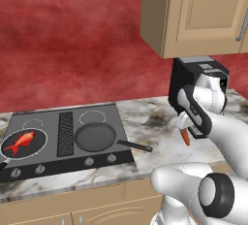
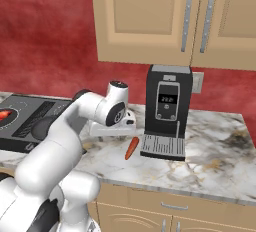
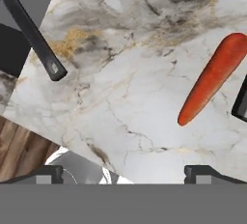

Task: Place both pans onto different burners. Then place the carrot and the fish on different pans.

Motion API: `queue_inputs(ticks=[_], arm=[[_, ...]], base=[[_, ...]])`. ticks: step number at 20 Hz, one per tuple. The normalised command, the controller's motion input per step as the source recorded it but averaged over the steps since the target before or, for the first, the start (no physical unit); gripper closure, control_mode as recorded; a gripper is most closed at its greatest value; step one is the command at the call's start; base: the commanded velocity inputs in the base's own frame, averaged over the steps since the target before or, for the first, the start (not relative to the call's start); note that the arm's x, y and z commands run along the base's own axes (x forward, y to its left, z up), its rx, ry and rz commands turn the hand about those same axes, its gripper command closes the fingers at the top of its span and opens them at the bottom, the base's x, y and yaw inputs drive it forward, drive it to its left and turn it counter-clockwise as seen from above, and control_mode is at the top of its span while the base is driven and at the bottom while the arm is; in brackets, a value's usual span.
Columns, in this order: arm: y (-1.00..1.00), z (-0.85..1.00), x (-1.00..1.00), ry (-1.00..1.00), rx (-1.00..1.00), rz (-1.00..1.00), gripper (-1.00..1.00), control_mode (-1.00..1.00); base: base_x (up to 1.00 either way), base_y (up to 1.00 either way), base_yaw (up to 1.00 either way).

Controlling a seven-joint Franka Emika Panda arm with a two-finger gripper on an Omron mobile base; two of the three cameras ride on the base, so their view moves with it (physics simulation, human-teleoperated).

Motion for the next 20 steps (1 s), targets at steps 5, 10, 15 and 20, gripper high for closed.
queue_inputs(ticks=[5,10,15,20], arm=[[-0.14,-0.24,0.0,-0.07,0.0,-0.31,-1.0,-1.0],[-0.04,-0.14,0.04,-0.08,-0.03,-0.3,-1.0,-1.0],[0.0,0.0,0.22,-0.04,-0.01,-0.23,-1.0,-1.0],[-0.06,-0.11,0.27,0.0,0.0,-0.19,-1.0,-1.0]], base=[[0.0,0.0,0.0],[0.0,0.0,0.0],[0.0,0.0,0.0],[0.0,0.0,0.0]])
